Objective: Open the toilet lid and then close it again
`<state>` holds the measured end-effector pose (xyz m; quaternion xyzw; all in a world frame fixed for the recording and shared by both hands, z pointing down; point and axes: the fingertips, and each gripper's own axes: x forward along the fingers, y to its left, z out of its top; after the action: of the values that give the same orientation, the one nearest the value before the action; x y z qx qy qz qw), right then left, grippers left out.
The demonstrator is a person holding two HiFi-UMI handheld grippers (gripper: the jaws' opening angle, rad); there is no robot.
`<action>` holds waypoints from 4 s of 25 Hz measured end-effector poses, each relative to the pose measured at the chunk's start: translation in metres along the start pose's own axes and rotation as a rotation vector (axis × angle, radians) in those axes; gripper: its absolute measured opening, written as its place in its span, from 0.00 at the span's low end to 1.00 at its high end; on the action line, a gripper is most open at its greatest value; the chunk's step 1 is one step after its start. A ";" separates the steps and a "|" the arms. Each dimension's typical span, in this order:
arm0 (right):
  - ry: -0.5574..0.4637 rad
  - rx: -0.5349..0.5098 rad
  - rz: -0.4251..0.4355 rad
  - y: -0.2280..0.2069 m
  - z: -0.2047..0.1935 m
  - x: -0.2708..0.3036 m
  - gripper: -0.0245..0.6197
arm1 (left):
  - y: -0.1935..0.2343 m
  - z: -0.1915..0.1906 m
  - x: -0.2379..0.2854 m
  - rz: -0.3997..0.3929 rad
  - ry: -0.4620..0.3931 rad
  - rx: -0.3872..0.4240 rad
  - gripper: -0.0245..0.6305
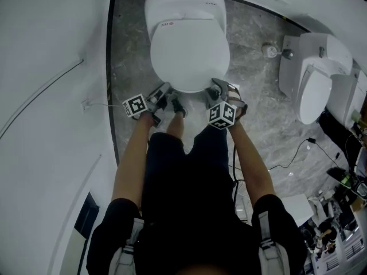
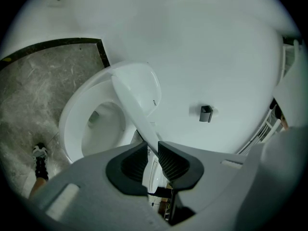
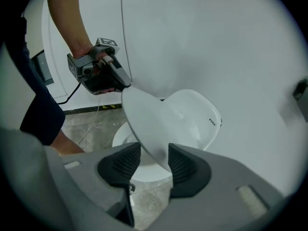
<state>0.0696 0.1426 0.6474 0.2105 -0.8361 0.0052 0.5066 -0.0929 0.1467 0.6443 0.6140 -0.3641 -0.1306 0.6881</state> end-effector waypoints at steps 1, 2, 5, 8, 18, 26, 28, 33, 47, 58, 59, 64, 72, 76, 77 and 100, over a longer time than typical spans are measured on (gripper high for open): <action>-0.002 0.002 -0.004 -0.001 0.002 -0.001 0.32 | 0.001 0.001 -0.001 0.007 0.004 0.016 0.13; -0.003 0.002 -0.008 -0.001 0.003 -0.001 0.30 | 0.000 0.002 -0.001 0.002 0.005 0.019 0.13; -0.003 0.006 -0.017 -0.003 0.005 0.000 0.29 | -0.001 0.003 -0.001 -0.007 0.016 0.012 0.13; -0.010 0.045 -0.016 -0.005 0.006 0.000 0.30 | 0.001 0.003 -0.002 0.006 0.046 0.030 0.14; -0.028 0.082 -0.017 -0.011 0.010 -0.003 0.30 | -0.008 0.003 0.000 0.049 0.154 0.160 0.16; -0.005 0.106 -0.019 -0.012 0.015 -0.008 0.30 | -0.023 0.014 -0.025 0.142 0.159 0.414 0.13; -0.014 0.108 -0.012 -0.017 0.019 -0.009 0.30 | -0.026 0.018 -0.030 0.196 0.145 0.513 0.13; -0.022 0.073 0.031 -0.025 0.026 -0.013 0.29 | -0.032 0.023 -0.034 0.317 0.123 0.687 0.13; -0.065 -0.004 0.090 -0.046 0.045 -0.025 0.27 | -0.069 0.032 -0.022 0.574 0.173 1.330 0.17; -0.117 -0.058 0.119 -0.065 0.061 -0.031 0.24 | -0.086 0.032 0.004 0.622 0.318 1.650 0.19; -0.122 -0.064 0.123 -0.067 0.062 -0.032 0.24 | -0.086 0.031 0.006 0.625 0.342 1.679 0.19; -0.150 -0.101 0.142 -0.074 0.066 -0.034 0.23 | -0.090 0.032 0.014 0.654 0.422 1.797 0.19; -0.186 -0.124 0.162 -0.085 0.073 -0.038 0.22 | -0.101 0.036 0.029 0.688 0.455 1.846 0.14; -0.190 -0.118 0.157 -0.090 0.078 -0.038 0.21 | -0.104 0.042 0.030 0.682 0.454 1.840 0.13; -0.191 -0.117 0.154 -0.091 0.079 -0.038 0.21 | -0.105 0.043 0.030 0.677 0.456 1.842 0.13; -0.156 0.071 0.039 -0.151 0.118 -0.037 0.20 | -0.138 0.100 0.050 0.489 0.431 1.842 0.13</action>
<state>0.0387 -0.0084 0.5275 0.2117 -0.8762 0.0284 0.4320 -0.0870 0.0106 0.5299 0.8294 -0.3073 0.4666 -0.0011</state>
